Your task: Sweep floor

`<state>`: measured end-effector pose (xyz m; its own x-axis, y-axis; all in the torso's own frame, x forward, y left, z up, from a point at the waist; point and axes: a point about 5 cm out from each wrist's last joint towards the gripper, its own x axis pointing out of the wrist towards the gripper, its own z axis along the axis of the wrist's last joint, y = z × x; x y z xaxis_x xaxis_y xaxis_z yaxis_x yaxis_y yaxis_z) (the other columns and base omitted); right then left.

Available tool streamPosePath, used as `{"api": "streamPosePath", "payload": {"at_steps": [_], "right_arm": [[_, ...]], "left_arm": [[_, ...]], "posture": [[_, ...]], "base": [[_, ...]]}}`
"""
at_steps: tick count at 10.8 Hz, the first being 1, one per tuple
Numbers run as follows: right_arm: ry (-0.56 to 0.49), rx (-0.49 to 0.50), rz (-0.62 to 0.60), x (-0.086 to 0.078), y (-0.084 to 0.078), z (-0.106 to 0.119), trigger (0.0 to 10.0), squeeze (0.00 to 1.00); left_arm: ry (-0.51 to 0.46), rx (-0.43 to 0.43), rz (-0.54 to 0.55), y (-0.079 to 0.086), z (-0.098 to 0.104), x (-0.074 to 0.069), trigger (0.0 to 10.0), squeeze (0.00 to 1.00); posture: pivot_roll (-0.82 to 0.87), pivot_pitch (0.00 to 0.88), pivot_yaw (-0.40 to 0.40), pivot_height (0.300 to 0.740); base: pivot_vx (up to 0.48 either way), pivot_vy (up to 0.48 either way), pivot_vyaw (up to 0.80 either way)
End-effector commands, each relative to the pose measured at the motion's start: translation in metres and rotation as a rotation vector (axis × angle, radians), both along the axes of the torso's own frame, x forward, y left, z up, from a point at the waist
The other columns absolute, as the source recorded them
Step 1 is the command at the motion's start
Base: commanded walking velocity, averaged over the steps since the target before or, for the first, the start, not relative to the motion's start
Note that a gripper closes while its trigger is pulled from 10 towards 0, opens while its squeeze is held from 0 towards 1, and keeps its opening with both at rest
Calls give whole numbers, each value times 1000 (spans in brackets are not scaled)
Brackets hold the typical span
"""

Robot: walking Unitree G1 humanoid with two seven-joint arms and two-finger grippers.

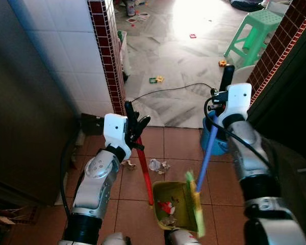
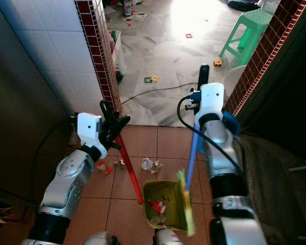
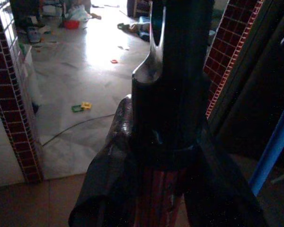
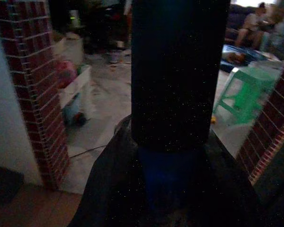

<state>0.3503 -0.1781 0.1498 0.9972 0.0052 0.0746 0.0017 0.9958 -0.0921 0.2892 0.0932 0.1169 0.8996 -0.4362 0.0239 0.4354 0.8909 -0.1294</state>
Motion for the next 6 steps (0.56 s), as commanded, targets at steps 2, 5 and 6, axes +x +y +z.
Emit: {"api": "streamPosePath", "payload": {"at_steps": [2, 5, 6], "right_arm": [[-39, 59, -101, -4, -4, 4, 10000, 0], [-36, 65, -143, -16, 0, -5, 10000, 0], [-38, 63, -143, -16, 1, -4, 10000, 0]], "left_arm": [[-64, -21, -5, -1, 17, 1, 10000, 0], [-63, -17, -23, -4, 17, 3, 10000, 0], [-67, -19, -27, -5, 18, 3, 10000, 0]], "posture": [[-51, 0, 10, 740], [-70, 0, 14, 740], [-70, 0, 14, 740]], "base": [[0, 246, -800], [0, 288, -667], [0, 315, -481]]}}
